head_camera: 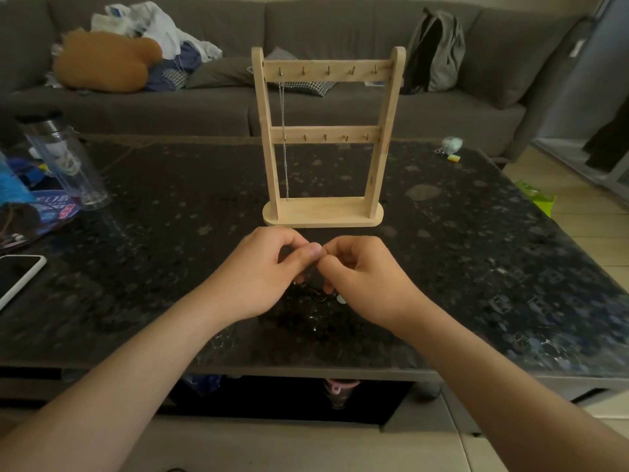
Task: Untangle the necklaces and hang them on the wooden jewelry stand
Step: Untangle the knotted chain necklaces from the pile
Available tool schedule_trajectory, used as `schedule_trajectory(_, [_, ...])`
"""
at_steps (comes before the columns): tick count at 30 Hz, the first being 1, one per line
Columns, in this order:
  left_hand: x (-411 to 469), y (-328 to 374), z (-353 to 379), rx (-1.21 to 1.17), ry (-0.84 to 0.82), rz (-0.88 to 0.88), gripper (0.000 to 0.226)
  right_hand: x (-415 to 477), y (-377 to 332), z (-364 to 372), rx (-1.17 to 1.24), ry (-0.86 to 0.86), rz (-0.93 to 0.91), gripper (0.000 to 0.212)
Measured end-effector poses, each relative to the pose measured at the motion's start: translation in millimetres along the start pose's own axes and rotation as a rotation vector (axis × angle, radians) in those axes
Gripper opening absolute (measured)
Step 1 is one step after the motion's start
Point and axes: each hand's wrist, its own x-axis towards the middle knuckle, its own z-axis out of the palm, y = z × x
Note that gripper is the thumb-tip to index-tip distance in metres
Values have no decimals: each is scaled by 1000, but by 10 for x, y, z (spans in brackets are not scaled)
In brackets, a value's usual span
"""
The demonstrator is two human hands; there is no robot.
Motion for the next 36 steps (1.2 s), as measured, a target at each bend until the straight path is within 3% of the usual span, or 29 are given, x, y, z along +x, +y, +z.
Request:
schedule_trajectory(5, [4, 7, 7, -24, 13, -7, 29, -2, -5, 12, 22, 71, -50, 16])
schedule_trajectory(12, [13, -48, 18, 4, 27, -11, 26, -12, -12, 26, 42, 46, -43, 15])
schedule_trajectory(27, [4, -20, -128, 115, -137, 59, 7, 31, 19, -87, -26, -77, -32, 15])
schedule_trajectory(36, [5, -20, -119, 230, -153, 82, 9, 52, 11, -88, 198, -109, 27, 15])
